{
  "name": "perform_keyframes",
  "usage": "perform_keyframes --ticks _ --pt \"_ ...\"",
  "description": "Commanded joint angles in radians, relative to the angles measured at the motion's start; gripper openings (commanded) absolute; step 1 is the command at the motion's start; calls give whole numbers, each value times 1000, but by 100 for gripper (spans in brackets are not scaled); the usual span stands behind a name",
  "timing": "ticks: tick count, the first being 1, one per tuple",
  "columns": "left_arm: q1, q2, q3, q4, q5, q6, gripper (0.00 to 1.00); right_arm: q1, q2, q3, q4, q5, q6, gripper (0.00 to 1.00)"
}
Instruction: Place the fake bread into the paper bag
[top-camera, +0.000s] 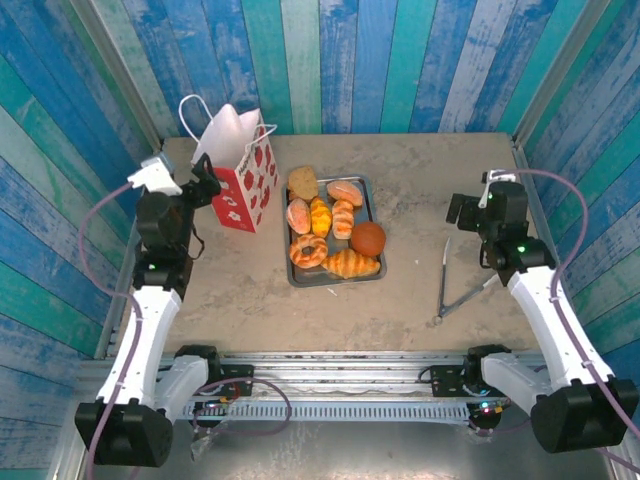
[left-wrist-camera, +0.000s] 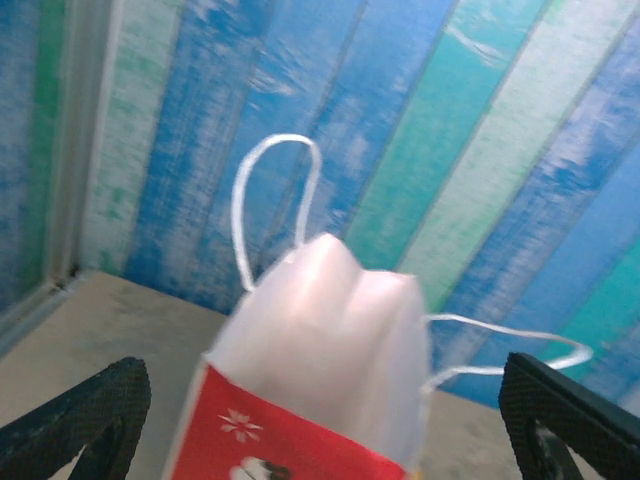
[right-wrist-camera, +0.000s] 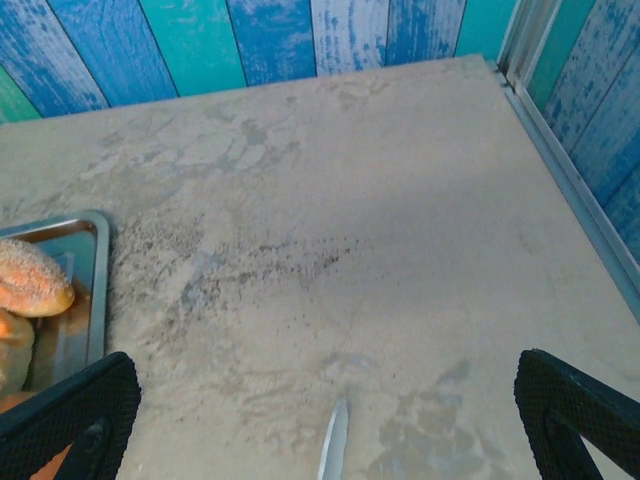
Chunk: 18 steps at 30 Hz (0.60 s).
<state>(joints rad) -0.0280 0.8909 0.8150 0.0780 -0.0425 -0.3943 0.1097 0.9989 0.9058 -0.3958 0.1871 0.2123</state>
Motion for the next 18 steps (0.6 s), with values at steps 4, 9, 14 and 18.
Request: perform_keyframes --ticks 4,9,14,18 --pt "0 10 133 -326 237 -21 94 0 13 133 -424 52 123 100" --pt "0 -16 104 -363 226 6 94 -1 17 114 -542 2 222 100" --pt "0 -13 95 -391 227 39 94 -2 66 88 -659 40 272 100" --pt "0 -14 85 -396 194 63 94 -2 99 18 -673 -12 291 100"
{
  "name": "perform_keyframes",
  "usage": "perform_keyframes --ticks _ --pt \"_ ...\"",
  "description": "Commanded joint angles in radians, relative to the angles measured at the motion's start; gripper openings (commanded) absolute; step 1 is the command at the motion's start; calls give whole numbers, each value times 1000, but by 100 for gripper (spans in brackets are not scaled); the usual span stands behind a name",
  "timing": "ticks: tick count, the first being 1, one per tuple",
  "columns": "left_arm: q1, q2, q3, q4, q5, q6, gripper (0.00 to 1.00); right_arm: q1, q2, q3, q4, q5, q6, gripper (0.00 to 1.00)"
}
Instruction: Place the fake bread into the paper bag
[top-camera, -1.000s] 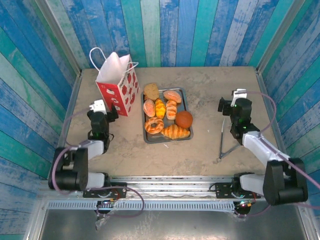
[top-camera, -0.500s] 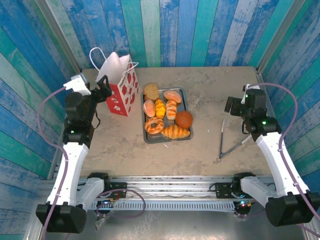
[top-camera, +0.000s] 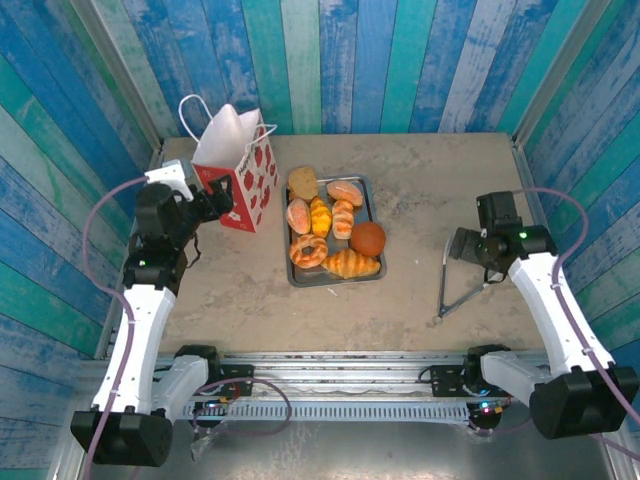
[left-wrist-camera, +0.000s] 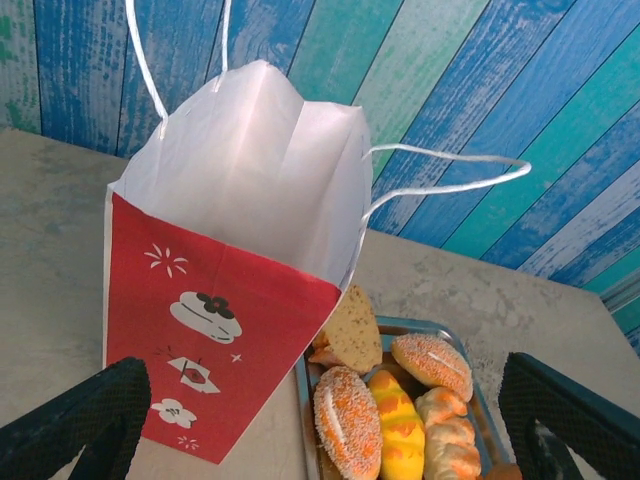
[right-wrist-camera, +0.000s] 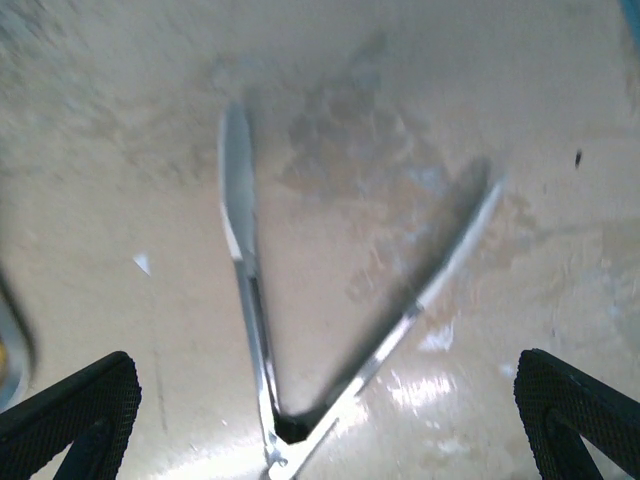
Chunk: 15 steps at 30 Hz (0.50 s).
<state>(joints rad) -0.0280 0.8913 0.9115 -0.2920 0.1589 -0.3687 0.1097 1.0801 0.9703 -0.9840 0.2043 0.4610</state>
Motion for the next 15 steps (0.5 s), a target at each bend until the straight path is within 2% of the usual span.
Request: perform_keyframes --ticks 1,5,15 --pt "0 -16 -15 -26 -18 41 94 -2 26 -66 -78 -48 51 100" --pt "0 -26 -34 -17 -39 55 94 -1 62 -173 0 -86 79 100" --pt "0 -28 -60 5 -58 68 94 1 157 -278 174 -153 143 100"
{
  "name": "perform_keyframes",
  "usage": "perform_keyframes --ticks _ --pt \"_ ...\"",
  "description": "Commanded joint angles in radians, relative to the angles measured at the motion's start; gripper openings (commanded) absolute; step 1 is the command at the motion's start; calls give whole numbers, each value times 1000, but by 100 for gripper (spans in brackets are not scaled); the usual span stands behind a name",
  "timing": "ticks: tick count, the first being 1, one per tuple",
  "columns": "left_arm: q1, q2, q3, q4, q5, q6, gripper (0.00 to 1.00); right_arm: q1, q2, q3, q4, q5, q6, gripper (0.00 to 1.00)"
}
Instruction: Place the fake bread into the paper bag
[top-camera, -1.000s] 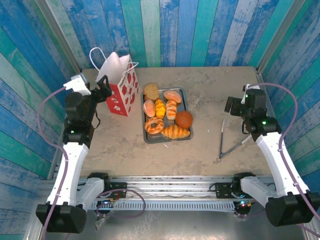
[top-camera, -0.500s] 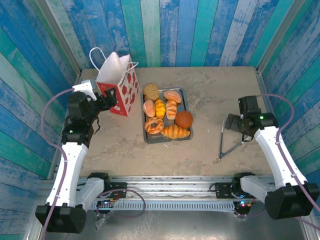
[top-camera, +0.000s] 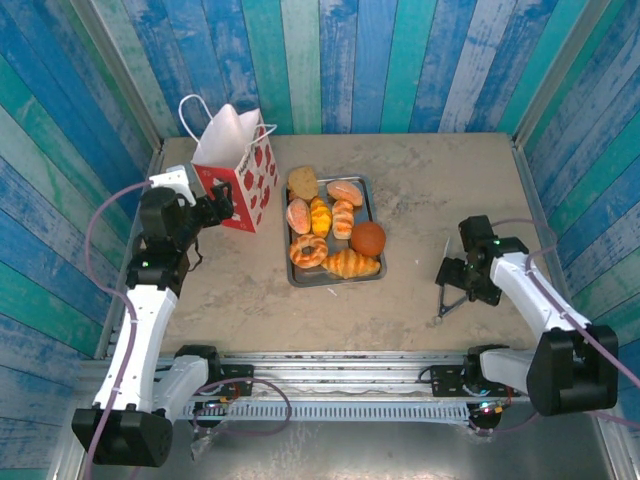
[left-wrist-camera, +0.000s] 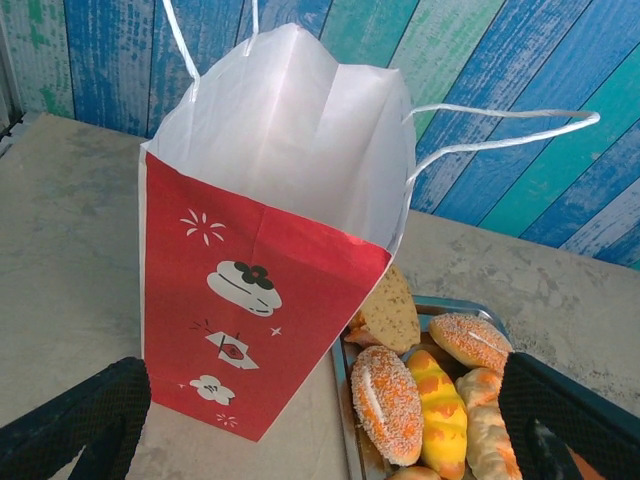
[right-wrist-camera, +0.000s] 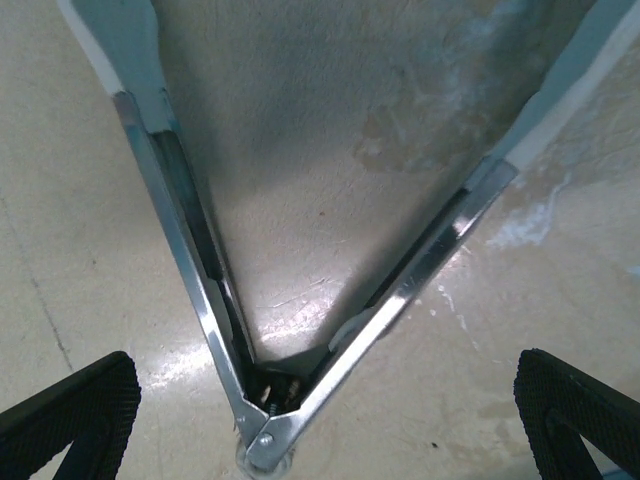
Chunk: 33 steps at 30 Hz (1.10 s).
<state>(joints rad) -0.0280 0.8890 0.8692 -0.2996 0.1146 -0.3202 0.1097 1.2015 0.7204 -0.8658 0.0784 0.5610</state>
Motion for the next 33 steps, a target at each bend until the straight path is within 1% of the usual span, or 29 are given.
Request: perform_keyframes --ticks 1,12,21,24,28,33 --pt "0 -25 -17 14 -14 19 94 1 46 -35 69 -32 46 100" --pt "0 -22 -26 19 -23 15 94 2 149 -58 184 -20 60 100" --pt "1 -9 -24 17 -23 16 94 1 220 -70 234 -16 106 100" --pt "1 -5 -23 17 -23 19 94 1 246 -74 248 -22 127 98" --pt "1 -2 -25 15 -24 21 94 0 265 -82 268 -37 142 93" --pt "0 -4 -26 14 -30 23 94 0 237 -82 264 -20 130 72"
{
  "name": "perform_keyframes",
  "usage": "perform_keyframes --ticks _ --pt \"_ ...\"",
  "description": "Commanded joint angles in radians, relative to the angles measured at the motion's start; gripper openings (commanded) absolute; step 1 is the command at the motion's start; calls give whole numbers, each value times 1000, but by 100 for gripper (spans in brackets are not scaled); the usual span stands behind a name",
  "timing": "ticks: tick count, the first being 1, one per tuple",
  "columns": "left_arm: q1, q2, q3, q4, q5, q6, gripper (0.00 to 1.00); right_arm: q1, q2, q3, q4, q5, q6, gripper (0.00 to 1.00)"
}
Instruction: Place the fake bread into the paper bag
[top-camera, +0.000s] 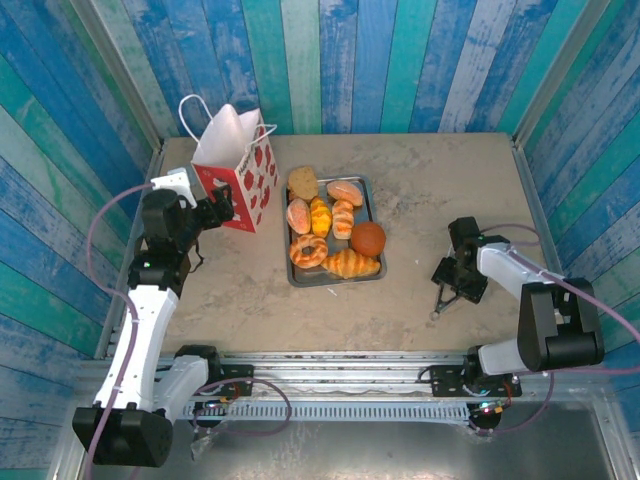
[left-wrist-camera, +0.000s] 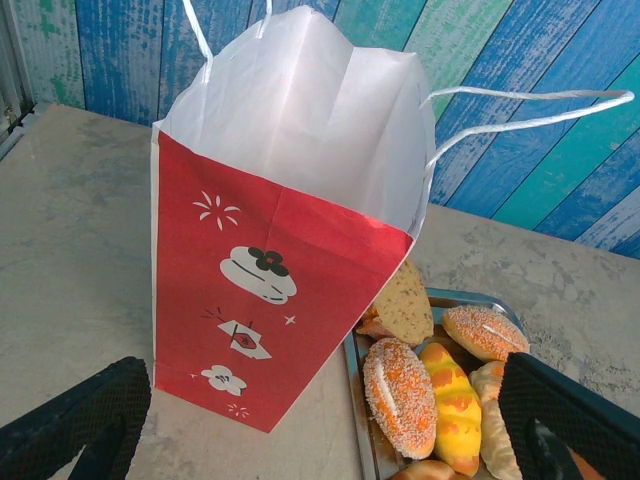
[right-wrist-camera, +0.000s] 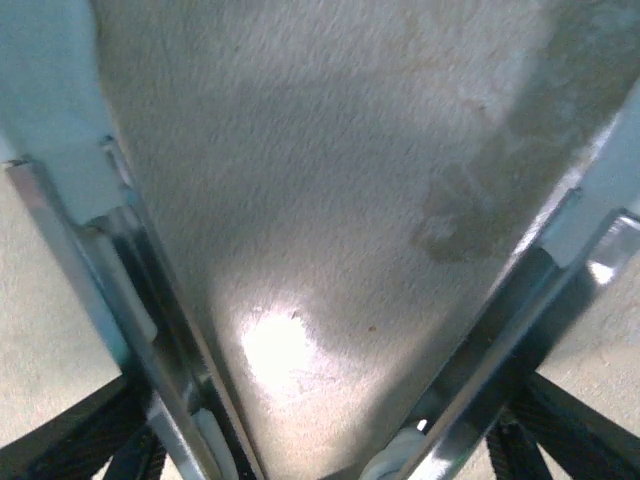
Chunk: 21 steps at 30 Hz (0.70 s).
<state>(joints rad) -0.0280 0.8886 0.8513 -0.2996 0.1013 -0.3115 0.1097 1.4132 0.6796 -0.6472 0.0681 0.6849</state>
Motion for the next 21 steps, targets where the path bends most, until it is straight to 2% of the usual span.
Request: perform_keyframes --ticks 1,12,21 --pt "2 -5 -10 14 -19 14 94 0 13 -40 43 -3 -1 70" --pt "11 -31 -22 38 -34 13 94 -1 -177 -8 7 44 -117 56" --pt "11 -19 65 -9 -42 -1 94 0 -421 37 9 2 -308 55"
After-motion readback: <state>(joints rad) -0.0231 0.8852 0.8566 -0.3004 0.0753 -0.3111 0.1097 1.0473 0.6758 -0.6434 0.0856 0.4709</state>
